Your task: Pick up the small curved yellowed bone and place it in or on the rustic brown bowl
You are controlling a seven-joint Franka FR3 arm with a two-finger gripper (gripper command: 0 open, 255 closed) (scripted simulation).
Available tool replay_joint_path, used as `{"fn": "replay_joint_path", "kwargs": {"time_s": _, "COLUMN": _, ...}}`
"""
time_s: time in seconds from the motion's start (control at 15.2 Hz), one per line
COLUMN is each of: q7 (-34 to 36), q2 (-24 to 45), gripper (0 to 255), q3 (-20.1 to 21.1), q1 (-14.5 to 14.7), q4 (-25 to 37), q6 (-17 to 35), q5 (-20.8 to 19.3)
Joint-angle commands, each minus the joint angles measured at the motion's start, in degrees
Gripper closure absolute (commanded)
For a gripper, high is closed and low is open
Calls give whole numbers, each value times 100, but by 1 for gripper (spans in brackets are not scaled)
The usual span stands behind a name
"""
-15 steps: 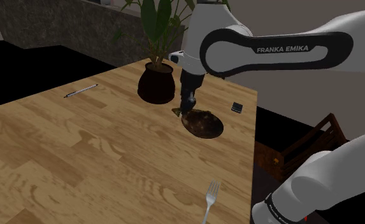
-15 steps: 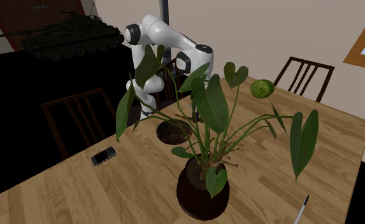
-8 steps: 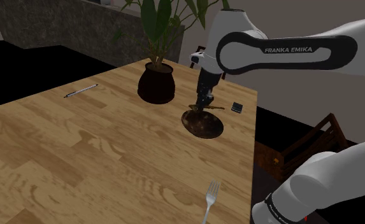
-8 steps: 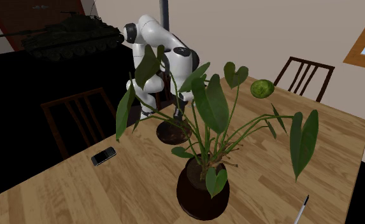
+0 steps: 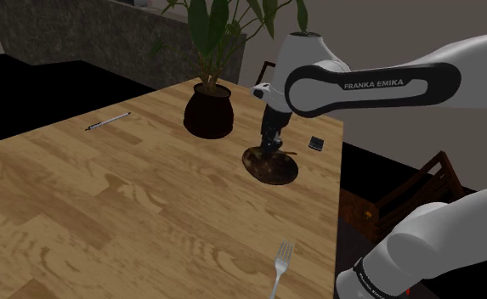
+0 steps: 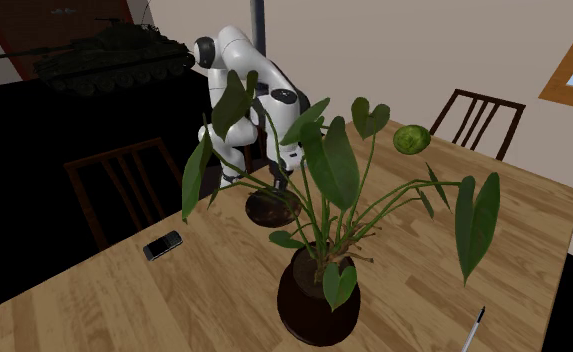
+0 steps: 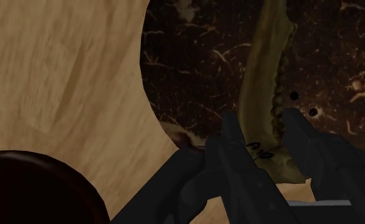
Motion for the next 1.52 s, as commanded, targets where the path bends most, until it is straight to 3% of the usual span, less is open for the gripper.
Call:
{"fn": "replay_joint_path", "kwargs": {"time_s": 0.0, "q7": 26, "q2": 62, "gripper": 255, "q3": 27, "q1": -1, "q4": -113, "q6": 176, "q5": -11}}
{"fn": "replay_joint_path", "kwargs": {"time_s": 0.26, "q7": 67, "q2": 163, "gripper": 255, "q3": 68, "q1": -6, "q4": -326, "q6": 485, "q5": -31}}
{"fn": "replay_joint_path", "kwargs": {"time_s": 0.73, "q7": 67, "q2": 163, "gripper": 255, "q3": 68, "q1": -6, "q4": -326, "q6": 485, "q5": -31}}
{"fn": "replay_joint_path", "kwargs": {"time_s": 0.79, "q7": 67, "q2": 163, "gripper": 0, "q3": 68, "q1": -6, "q4": -326, "q6": 485, "q5": -31}}
{"fn": "replay_joint_path", "kwargs": {"time_s": 1.12, "q7": 67, "q2": 163, "gripper": 0, "q3": 68, "q1": -6, "q4": -326, "q6": 485, "q5": -31}}
{"fn": "replay_joint_path", "kwargs": {"time_s": 1.45, "q7": 10, "q2": -97, "gripper": 0, "q3": -6, "q1": 23, "q4": 192, "q6": -282, "q5": 27}}
